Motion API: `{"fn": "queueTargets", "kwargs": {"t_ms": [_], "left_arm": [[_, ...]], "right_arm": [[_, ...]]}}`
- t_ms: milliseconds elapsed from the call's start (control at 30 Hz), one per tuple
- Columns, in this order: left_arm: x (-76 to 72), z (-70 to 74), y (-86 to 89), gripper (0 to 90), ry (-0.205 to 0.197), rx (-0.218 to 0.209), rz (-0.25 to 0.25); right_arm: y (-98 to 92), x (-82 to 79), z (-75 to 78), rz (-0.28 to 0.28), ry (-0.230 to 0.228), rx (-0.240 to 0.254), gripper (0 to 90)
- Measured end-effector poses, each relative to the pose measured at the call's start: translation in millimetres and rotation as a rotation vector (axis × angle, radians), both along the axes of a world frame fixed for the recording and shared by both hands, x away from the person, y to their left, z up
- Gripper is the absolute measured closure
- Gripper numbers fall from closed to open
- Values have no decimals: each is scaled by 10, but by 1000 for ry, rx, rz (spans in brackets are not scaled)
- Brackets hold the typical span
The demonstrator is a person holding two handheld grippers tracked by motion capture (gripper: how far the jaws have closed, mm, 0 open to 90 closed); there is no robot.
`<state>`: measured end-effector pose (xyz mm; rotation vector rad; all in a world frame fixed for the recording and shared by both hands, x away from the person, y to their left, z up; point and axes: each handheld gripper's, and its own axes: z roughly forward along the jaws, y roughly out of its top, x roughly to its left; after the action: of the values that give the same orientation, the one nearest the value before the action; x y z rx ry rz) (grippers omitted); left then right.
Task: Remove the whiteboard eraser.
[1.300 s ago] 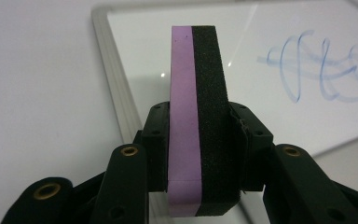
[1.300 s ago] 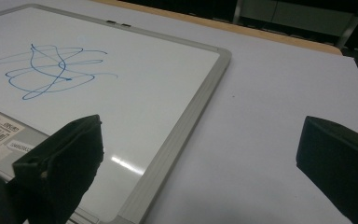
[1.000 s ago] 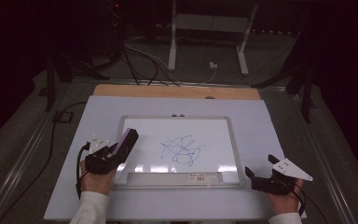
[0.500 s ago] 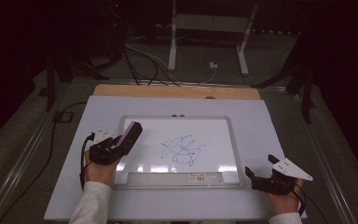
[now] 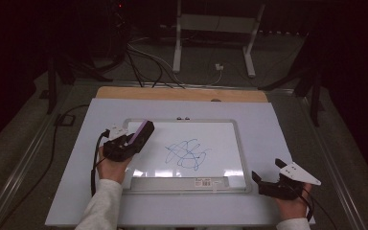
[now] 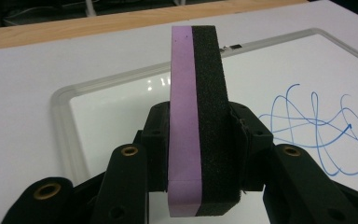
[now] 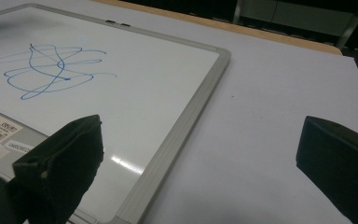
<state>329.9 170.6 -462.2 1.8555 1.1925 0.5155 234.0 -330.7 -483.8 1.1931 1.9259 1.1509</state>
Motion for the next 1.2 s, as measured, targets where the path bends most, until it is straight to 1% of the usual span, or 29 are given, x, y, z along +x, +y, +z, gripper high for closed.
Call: {"fn": "queueTargets", "kwargs": {"t_ms": [33,67,133,267,433,467,567,633,700,733,767,800,833,867,933,967,1033,1100,1133,1167,1200], "left_arm": [[19,-10,-29,643,0,4,-4],[56,-35,-91,643,4,17,-14],[92,-64,-150,643,6,38,-22],[147,-108,-218,643,16,50,-24],[212,-175,-328,642,29,84,-37],[230,-202,-364,642,34,97,-41],[246,-231,-393,642,39,105,-43],[256,-255,-417,642,43,119,-43],[258,-272,-444,643,39,144,-47],[256,-285,-472,643,35,168,-53],[256,-285,-472,643,35,168,-53],[251,-293,-499,643,33,189,-60],[249,-299,-515,643,33,197,-62],[245,-305,-531,643,30,214,-65],[239,-307,-546,643,26,222,-65],[230,-308,-573,643,16,245,-66],[223,-310,-590,642,11,251,-64],[210,-310,-625,641,2,281,-66],[191,-306,-661,641,-6,311,-72],[183,-304,-676,639,-8,322,-78],[183,-304,-676,637,-8,322,-78]], "right_arm": [[-1,0,0,0,1,0,10],[-2,1,0,0,1,0,10],[-2,1,0,0,1,0,10],[-5,2,-1,1,2,-1,10],[-6,4,-2,3,3,-1,10],[-4,5,-3,4,4,-2,10],[-3,7,-4,5,5,-2,10],[-3,5,-3,5,5,-2,10],[-4,6,-3,5,4,-2,10],[-5,7,-4,5,4,-2,10],[-4,8,-5,5,5,-3,10],[-3,8,-6,6,5,-4,10],[-1,8,-6,6,5,-4,10],[2,7,-5,6,6,-4,10],[6,7,-6,7,6,-5,10],[7,7,-6,8,6,-6,10],[6,7,-6,8,6,-6,10],[6,7,-6,8,7,-6,10],[6,7,-6,9,8,-7,10],[5,7,-6,7,8,-7,10],[5,8,-6,7,8,-7,10]]}}
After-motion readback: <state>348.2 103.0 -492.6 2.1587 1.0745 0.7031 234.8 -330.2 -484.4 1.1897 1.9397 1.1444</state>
